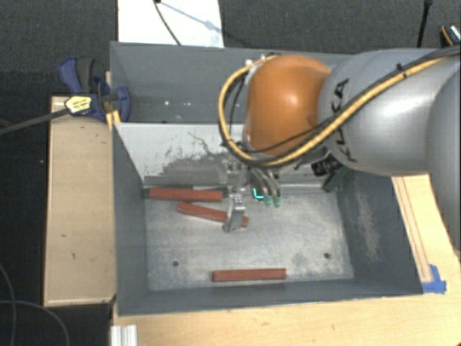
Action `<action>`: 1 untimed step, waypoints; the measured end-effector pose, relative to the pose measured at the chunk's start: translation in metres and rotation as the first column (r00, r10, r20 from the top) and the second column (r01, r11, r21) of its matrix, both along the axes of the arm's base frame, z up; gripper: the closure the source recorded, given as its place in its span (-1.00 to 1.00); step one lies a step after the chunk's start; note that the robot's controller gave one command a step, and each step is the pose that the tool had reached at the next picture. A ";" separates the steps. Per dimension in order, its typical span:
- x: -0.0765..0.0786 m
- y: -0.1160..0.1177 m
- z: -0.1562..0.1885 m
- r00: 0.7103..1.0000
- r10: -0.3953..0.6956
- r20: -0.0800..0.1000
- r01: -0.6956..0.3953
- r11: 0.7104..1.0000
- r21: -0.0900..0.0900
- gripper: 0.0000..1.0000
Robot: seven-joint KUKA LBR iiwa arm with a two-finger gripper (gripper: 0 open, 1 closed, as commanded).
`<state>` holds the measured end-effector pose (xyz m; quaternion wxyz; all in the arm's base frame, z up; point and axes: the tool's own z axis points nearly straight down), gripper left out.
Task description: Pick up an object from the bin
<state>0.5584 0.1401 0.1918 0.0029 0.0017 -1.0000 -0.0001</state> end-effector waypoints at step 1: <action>-0.014 -0.056 -0.110 1.000 0.019 -0.001 -0.019 1.000 -0.002 -1.00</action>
Offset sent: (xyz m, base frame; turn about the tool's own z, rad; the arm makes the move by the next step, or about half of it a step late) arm -0.0125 -0.0539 -0.1063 -0.0224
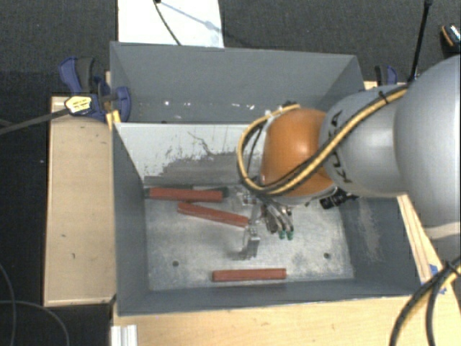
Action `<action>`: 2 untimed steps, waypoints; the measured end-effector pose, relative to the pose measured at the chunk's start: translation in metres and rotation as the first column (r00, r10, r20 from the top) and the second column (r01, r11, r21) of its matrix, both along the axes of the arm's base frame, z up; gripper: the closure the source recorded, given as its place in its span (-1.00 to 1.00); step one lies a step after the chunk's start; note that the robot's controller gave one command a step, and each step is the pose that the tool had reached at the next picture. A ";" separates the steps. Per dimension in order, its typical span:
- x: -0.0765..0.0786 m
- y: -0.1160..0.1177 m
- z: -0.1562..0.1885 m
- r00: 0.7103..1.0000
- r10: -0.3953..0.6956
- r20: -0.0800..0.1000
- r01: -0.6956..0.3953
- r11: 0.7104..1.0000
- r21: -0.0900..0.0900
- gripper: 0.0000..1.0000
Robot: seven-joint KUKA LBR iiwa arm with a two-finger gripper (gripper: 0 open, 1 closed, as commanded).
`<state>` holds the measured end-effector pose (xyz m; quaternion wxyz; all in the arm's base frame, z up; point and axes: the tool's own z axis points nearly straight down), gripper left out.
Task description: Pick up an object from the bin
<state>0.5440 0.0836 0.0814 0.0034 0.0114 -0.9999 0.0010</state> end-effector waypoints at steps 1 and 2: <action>0.022 0.008 -0.012 1.000 0.010 0.011 -0.010 1.000 0.003 -1.00; 0.021 0.008 -0.011 1.000 0.004 0.011 -0.004 1.000 0.004 1.00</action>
Offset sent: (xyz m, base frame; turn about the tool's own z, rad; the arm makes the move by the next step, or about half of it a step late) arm 0.0203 0.0075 -0.0114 -0.0140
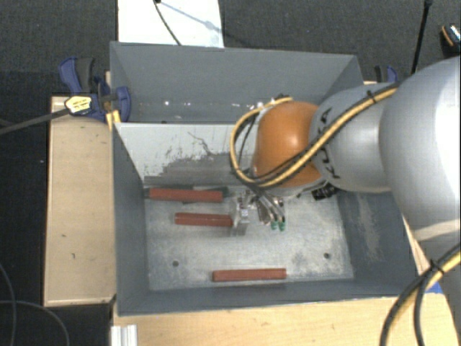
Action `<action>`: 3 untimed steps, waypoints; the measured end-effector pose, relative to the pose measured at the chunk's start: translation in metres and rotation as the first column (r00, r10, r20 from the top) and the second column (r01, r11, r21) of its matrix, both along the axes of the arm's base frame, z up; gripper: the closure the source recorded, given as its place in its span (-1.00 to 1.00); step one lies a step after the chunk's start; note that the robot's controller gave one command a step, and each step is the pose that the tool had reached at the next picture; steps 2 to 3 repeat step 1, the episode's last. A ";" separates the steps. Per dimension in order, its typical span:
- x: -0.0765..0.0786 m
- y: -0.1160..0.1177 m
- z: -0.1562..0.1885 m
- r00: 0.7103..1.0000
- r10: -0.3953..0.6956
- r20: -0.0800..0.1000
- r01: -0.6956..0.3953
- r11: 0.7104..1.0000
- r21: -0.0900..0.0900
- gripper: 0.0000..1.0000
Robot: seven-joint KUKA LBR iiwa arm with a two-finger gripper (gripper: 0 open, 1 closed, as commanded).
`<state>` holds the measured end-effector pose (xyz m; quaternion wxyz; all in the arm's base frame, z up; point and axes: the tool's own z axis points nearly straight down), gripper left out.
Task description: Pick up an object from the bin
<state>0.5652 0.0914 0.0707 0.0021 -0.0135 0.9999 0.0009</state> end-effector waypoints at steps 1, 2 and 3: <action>0.009 0.014 0.188 0.995 0.099 0.008 -0.099 0.995 -0.001 1.00; 0.009 0.014 0.188 0.995 0.099 0.008 -0.099 0.995 -0.001 1.00; 0.009 0.014 0.188 0.995 0.099 0.008 -0.099 0.995 -0.001 1.00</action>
Offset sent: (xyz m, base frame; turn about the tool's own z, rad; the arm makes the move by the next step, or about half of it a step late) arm 0.0068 0.0141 0.1821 -0.1024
